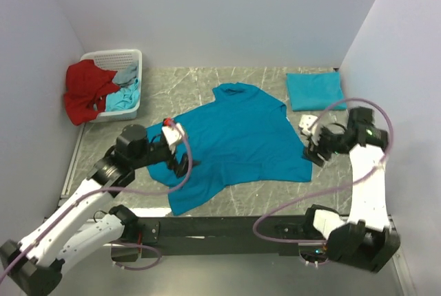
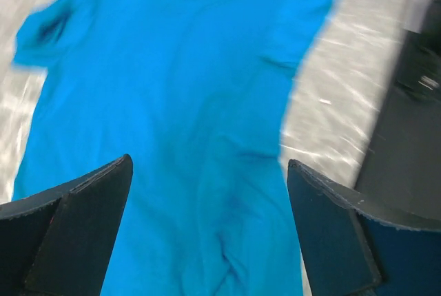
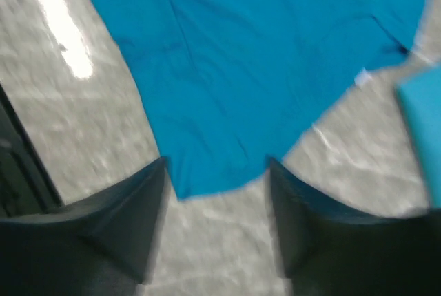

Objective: Fold and stack the t-shirts
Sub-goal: Flatten the tshirt out

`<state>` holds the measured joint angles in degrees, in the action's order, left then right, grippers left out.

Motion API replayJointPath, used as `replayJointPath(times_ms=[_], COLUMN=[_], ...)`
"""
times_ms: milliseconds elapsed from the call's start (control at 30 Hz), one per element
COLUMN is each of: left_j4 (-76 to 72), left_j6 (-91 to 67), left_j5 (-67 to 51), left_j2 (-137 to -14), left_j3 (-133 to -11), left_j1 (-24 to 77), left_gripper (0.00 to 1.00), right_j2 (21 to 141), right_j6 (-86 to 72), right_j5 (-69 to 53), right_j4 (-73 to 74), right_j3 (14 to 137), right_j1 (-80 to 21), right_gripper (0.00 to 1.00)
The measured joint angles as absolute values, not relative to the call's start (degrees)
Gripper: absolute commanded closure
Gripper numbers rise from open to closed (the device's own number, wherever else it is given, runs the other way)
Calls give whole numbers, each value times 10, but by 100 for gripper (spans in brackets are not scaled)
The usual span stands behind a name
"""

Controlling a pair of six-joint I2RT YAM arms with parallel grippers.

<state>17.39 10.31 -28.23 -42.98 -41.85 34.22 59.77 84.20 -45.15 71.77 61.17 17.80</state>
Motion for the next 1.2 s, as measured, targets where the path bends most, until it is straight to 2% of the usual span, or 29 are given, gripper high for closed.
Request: replayJointPath(times_ms=[67,133,200,267,433,600,867,1000,1100,1200], left_j4=[158,154,156,163,169,155,143,145,148,148], left_j6=[70,32,2,-19,-42,-43,-41,-41,-41,-41], left_j5=[-233,-185,-146,-112,-28,37,63,63,59,54], left_j2=[-467,-515,-562,-592,-575,-502,-479,-493,-494,-486], left_j3=[-423,-427,-429,-429,-428,-407,-394,-394,-394,-394], left_j1=[342,342,342,341,339,336,336,336,336,336], left_gripper=[1,2,5,5,3,2,4,1,1,1], right_j2=[642,702,761,830,1031,1164,1234,1234,1210,1146], right_j6=[787,712,635,560,423,358,324,326,328,333], right_j5=[-451,-425,-381,-330,-196,-114,-45,-43,-45,-51], right_j4=[678,608,536,479,411,382,426,469,472,472], right_j3=[614,611,609,621,781,910,949,947,906,808], right_j1=[119,36,-27,-72,-102,-109,-141,-151,-152,-152], right_gripper=[45,53,66,69,77,81,89,95,95,97])
